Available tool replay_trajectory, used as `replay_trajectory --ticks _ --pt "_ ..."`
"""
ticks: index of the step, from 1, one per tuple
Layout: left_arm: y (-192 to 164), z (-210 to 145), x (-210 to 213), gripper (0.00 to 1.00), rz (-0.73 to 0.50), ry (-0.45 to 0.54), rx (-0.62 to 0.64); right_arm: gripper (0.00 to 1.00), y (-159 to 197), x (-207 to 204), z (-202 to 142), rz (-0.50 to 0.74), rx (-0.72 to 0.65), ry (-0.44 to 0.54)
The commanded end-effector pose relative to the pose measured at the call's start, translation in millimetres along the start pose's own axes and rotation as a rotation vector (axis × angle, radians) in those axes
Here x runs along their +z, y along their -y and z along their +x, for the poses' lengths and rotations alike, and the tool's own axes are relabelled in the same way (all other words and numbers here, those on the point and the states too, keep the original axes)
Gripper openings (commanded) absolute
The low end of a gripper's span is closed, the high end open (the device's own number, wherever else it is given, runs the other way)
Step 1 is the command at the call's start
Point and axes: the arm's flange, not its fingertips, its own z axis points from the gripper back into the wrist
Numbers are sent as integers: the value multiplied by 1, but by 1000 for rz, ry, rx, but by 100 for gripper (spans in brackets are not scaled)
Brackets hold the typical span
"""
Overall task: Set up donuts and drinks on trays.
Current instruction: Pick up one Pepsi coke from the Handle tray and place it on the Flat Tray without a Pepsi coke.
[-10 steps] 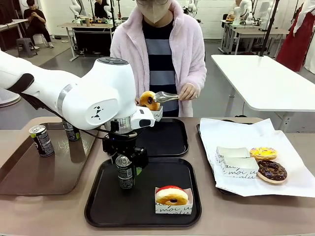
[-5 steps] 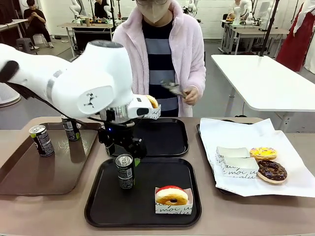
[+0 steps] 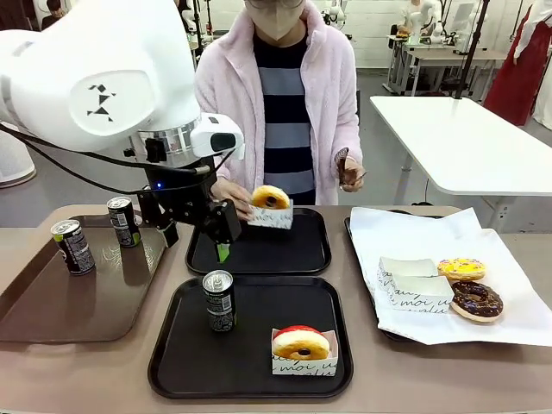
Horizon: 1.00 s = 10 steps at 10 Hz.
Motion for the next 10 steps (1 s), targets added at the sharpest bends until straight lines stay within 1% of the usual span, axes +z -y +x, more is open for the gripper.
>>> replay_trajectory --ticks 1,5,7,9,10 --pt "1 1 -3 100 7 -4 -7 100 -1 1 -1 13 16 2" --pt "1 0 -3 100 1 -6 -3 100 -1 1 -1 13 16 2" --pt "-53 -3 6 100 65 -29 74 100 -1 1 -1 13 16 2" --pt "-111 -17 12 100 76 -13 154 100 -1 1 -1 13 16 2" --pt "-131 -16 17 100 35 -29 182 100 -1 1 -1 13 16 2"
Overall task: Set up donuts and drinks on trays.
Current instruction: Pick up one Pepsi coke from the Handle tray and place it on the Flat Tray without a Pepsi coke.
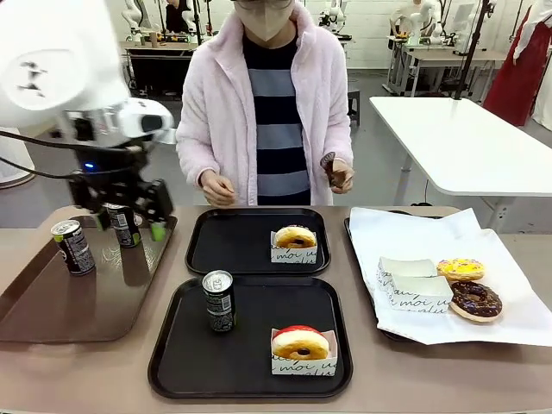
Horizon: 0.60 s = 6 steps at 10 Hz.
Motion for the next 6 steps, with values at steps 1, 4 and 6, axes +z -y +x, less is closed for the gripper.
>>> replay_trajectory --ticks 1,4,6 --pt "-36 -3 0 100 9 -13 67 100 -1 1 -1 13 16 3" --pt "-115 1 2 100 2 -14 210 100 -1 1 -1 13 16 3" --pt "-153 0 0 100 -31 -14 299 100 -1 1 -1 13 16 3"
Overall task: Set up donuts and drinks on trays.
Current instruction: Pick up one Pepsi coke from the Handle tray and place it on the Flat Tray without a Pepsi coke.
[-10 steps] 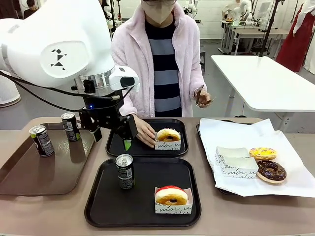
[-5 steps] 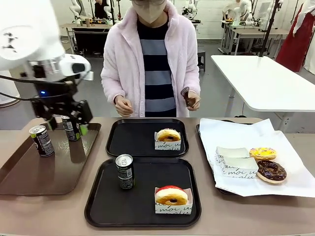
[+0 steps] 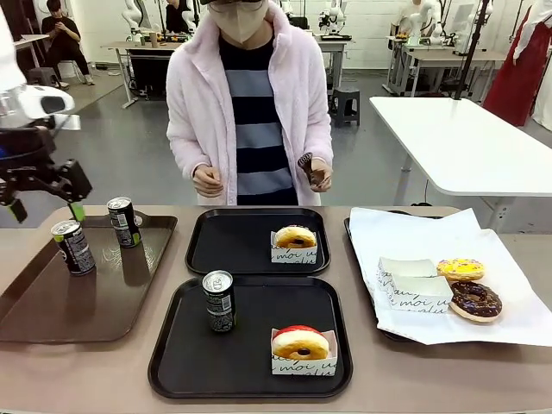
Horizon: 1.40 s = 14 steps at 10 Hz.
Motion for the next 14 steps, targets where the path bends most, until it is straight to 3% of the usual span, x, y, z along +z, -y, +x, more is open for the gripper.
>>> replay_trajectory --ticks 1,3,4,10,14 --pt "-20 3 -3 100 -21 2 55 100 -1 1 -1 13 16 3" --pt "-28 2 -2 100 26 7 131 100 -1 1 -1 13 16 3" --pt "-29 4 -1 100 -11 -4 72 100 -1 1 -1 13 16 3" --pt "-30 4 -2 100 -3 -4 86 100 -1 1 -1 13 16 3" --pt "-48 70 -36 100 37 61 87 100 -1 1 -1 13 16 3"
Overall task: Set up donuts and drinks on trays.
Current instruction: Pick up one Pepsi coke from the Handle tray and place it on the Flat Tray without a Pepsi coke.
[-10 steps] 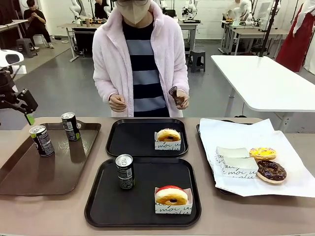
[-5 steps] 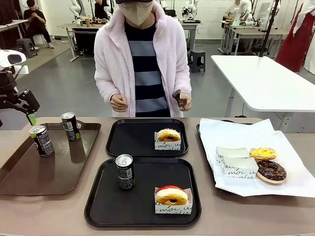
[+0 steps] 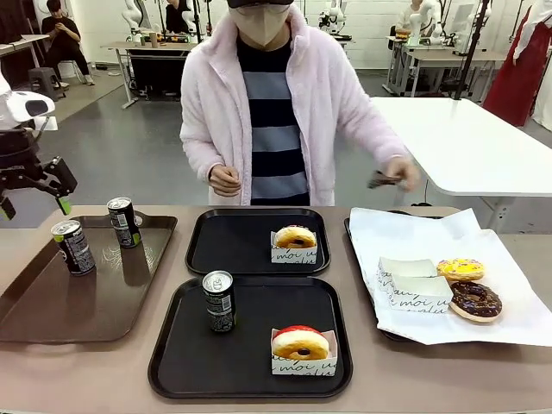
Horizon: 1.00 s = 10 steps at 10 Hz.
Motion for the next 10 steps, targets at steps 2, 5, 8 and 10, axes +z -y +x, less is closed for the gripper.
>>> replay_trajectory --ticks 2,5,8,10 --pt "-11 41 -33 100 51 34 -35 100 -1 1 -1 13 16 4" --pt "-13 54 -62 100 31 3 -104 100 -1 1 -1 13 16 4" --pt "-9 53 -81 100 33 10 -121 100 -1 1 -1 13 16 4" --pt "-6 57 -93 100 23 12 -103 100 -1 1 -1 13 16 4"
